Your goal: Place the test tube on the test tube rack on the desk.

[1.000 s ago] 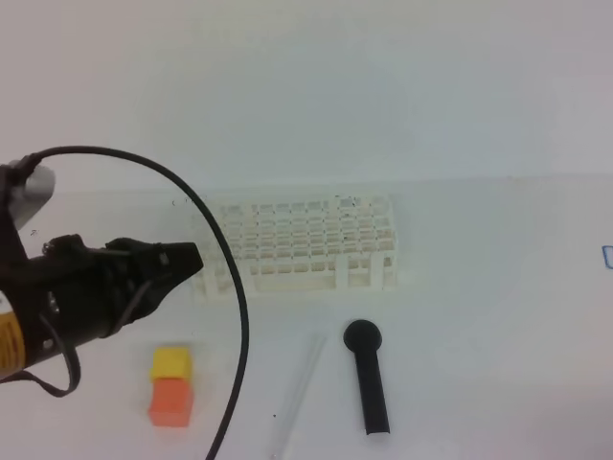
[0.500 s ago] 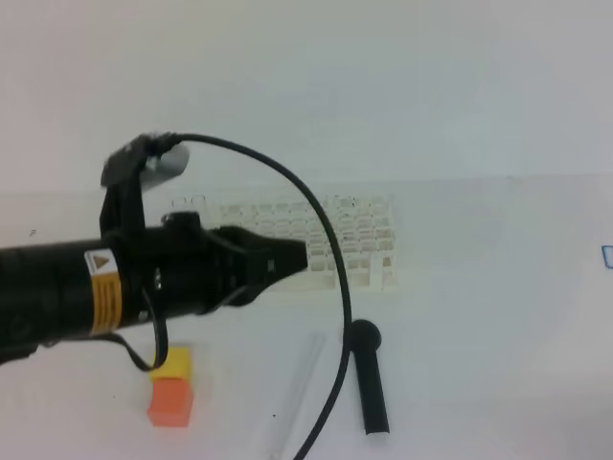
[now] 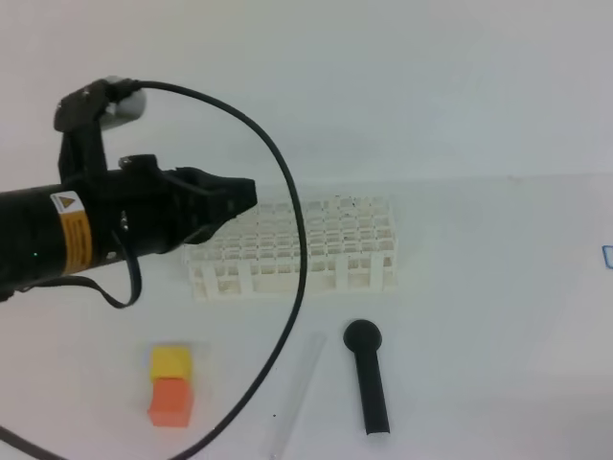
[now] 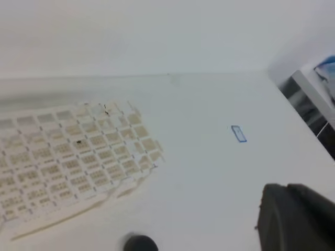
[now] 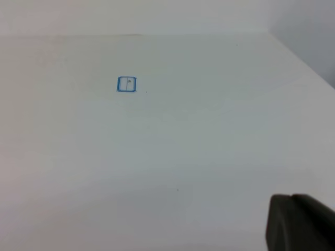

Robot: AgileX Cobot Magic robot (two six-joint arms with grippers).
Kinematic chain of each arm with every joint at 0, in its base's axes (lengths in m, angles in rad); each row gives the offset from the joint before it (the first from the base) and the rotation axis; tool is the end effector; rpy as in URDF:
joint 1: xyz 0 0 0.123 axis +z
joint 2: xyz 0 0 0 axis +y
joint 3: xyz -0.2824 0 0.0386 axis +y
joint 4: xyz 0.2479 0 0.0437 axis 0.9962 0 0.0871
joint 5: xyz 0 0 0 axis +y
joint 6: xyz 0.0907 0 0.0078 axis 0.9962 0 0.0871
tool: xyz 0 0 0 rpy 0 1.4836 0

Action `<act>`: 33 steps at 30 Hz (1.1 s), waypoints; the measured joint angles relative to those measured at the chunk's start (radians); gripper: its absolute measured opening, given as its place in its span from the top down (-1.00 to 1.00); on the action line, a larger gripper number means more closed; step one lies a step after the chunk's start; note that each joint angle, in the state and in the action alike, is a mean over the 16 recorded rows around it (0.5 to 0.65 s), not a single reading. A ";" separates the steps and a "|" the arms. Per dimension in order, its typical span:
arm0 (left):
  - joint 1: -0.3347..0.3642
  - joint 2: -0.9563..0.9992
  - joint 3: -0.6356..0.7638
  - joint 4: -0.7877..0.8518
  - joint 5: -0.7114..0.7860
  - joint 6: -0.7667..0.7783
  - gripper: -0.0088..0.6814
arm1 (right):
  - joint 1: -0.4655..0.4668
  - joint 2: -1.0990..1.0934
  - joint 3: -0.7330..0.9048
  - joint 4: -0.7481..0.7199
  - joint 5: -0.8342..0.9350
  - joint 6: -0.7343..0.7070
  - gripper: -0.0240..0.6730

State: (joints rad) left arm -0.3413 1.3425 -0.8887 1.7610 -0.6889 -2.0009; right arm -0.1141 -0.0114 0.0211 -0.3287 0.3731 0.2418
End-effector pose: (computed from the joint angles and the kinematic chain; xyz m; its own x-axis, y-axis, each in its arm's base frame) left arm 0.2424 -0.1463 0.3020 -0.6035 0.0613 -0.7950 0.6718 0.5762 -0.4655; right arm 0.0508 -0.0166 0.1748 -0.2862 -0.0329 -0.9576 0.2071 0.9737 -0.0953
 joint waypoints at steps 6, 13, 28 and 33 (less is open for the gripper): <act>0.035 0.004 -0.001 0.000 -0.030 -0.033 0.98 | 0.000 0.000 0.000 0.000 0.000 0.000 0.94; 0.043 0.003 -0.001 -0.005 -0.060 -0.044 0.98 | 0.000 0.000 0.000 0.000 0.000 0.000 0.94; -0.051 -0.005 0.000 -0.543 0.259 0.586 0.98 | 0.000 0.000 0.000 0.000 0.000 0.000 0.94; -0.139 -0.013 -0.006 -0.906 0.610 0.999 0.98 | 0.000 0.000 0.000 0.000 0.000 0.000 0.94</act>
State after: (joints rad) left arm -0.4798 1.3294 -0.8951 0.8549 -0.0786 -1.0023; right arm -0.1141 -0.0114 0.0211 -0.3287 0.3731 0.2418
